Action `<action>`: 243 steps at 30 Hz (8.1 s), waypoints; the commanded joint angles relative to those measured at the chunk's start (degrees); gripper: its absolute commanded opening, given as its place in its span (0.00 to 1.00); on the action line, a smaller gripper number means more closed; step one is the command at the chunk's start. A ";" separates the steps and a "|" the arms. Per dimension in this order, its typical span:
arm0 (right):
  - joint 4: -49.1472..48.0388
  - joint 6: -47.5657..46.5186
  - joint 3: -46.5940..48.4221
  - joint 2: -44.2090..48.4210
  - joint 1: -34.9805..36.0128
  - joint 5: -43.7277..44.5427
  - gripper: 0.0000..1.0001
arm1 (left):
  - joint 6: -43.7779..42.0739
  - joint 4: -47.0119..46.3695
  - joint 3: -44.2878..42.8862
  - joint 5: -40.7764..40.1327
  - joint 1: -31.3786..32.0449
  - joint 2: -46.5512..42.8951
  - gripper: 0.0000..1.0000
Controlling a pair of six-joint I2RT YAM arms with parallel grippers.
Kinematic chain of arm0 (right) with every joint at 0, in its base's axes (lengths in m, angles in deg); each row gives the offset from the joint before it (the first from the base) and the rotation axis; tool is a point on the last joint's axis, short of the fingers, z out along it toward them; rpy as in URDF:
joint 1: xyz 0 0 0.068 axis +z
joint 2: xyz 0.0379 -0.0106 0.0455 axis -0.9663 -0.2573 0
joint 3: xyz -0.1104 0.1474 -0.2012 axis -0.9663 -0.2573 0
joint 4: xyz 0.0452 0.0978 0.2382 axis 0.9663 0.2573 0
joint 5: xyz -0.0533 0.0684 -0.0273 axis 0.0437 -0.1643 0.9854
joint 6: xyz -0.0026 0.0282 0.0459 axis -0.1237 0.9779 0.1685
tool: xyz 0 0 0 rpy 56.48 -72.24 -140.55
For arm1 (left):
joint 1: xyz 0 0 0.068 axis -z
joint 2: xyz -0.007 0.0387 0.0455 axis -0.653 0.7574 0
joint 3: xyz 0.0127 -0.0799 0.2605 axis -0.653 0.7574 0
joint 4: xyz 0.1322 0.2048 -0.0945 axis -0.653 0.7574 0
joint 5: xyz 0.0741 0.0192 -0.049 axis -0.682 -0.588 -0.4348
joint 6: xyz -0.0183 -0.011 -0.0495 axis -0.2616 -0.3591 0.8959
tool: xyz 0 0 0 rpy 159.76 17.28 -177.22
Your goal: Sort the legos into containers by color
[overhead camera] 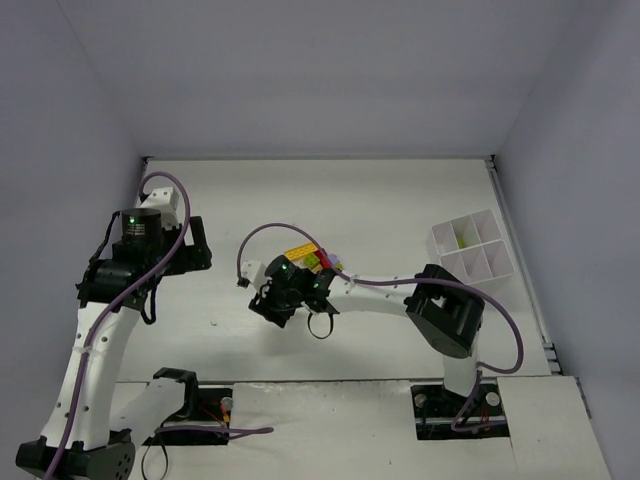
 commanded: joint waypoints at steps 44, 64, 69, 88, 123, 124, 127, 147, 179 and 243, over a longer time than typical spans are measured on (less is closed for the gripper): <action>0.88 1.15 2.22 9.93 -3.96 3.18 0.00 | 0.56 -1.70 -1.12 0.09 0.38 -0.50 0.85; 4.91 11.87 -6.65 29.62 -39.00 2.47 0.00 | 1.71 -3.45 -2.53 2.90 0.38 2.40 0.85; 6.06 15.03 -10.95 33.31 -49.74 2.92 0.00 | 1.97 -3.98 -2.88 3.69 0.38 3.45 0.85; 6.06 21.28 -14.92 29.46 -66.28 0.20 0.04 | 2.06 -3.89 -1.65 4.31 0.38 3.19 0.85; 6.06 22.52 -13.69 28.83 -66.46 1.34 0.39 | 1.71 -3.81 -0.94 3.96 0.38 3.02 0.85; 5.72 21.98 -13.52 29.45 -66.11 -0.49 0.40 | 1.71 -3.89 -0.94 3.96 0.38 3.02 0.85; 4.40 19.44 -13.25 31.82 -62.61 -2.79 0.40 | 1.79 -3.98 -1.03 4.04 0.38 3.19 0.85; 2.46 0.36 -6.05 18.04 -17.16 -5.52 0.66 | 2.06 -3.46 -1.12 3.96 0.38 3.72 0.85; 3.34 -4.57 1.08 4.40 -9.15 1.42 0.00 | 1.53 -3.28 -1.12 2.90 0.29 3.81 0.85; 11.78 17.23 -11.32 26.29 -58.81 19.10 0.42 | 2.06 -4.25 -0.41 4.57 0.38 4.34 0.85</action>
